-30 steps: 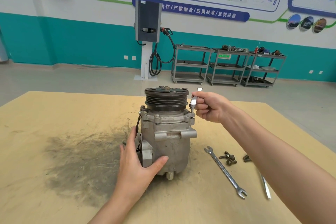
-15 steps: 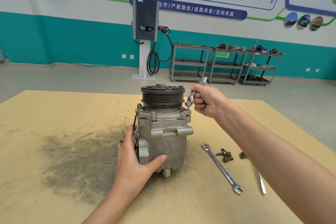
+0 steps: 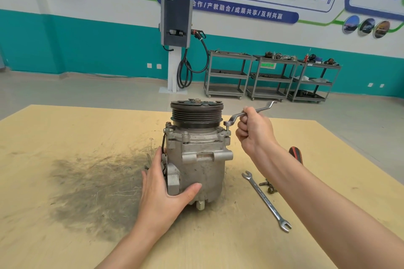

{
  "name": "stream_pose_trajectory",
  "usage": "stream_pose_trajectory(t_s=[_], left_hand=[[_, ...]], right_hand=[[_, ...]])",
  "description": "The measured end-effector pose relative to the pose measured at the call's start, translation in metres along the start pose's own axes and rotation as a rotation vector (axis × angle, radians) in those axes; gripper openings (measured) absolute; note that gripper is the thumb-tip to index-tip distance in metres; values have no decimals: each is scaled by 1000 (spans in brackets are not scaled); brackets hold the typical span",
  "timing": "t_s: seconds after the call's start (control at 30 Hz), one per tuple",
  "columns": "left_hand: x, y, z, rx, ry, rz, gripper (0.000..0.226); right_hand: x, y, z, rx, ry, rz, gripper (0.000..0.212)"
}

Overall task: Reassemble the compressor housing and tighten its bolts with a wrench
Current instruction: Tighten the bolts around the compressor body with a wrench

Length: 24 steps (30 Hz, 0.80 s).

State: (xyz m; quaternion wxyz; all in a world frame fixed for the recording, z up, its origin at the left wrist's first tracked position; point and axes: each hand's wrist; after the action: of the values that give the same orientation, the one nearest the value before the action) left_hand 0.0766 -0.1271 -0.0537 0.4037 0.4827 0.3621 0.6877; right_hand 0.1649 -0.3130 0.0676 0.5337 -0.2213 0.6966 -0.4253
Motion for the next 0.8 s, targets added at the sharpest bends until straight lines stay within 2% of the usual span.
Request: stream_pose_trajectory(t_s=[0.1,0.23,0.3,0.4,0.47,0.53,0.63,0.7,0.8], left_hand=[[0,-1,0,3,-6,6,125],[-2,-2,0,19,-13,4,126],[-2,-1,0,26,-19,1,125],[-2,-1,1,19,-11,18,126],[-2,0,1,12,-12,27,127],[-1,1,0,3,-13,32,127],[0,2,0,0,-12,35,127],[1,2,0,-8,-7,34,127],[1,3,0,-29,6,35,123]], right_hand=[[5,3,-12,88,-36,83,21],[8,2,-29,252,-70,58,22],[10,4,-43,460,-114,-71,23],[10,16,-70,848,-276,-423,25],[9,17,-74,909,-291,-549,24],[8,6,-67,840,-238,-547,24],[9,-16,-47,526,-196,-400,37],[9,-26,-34,392,-195,-325,44],[9,-36,-17,190,-241,-244,43]])
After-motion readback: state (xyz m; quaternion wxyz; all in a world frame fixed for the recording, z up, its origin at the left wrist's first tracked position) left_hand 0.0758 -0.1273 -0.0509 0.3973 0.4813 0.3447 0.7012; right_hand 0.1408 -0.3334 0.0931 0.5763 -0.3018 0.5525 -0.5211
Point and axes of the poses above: each hand's wrist, its own z-axis towards the middle knuckle, its own x-axis out of the back of the hand, y = z × x, and after that the axes turned 6 degrees about z, right-handed
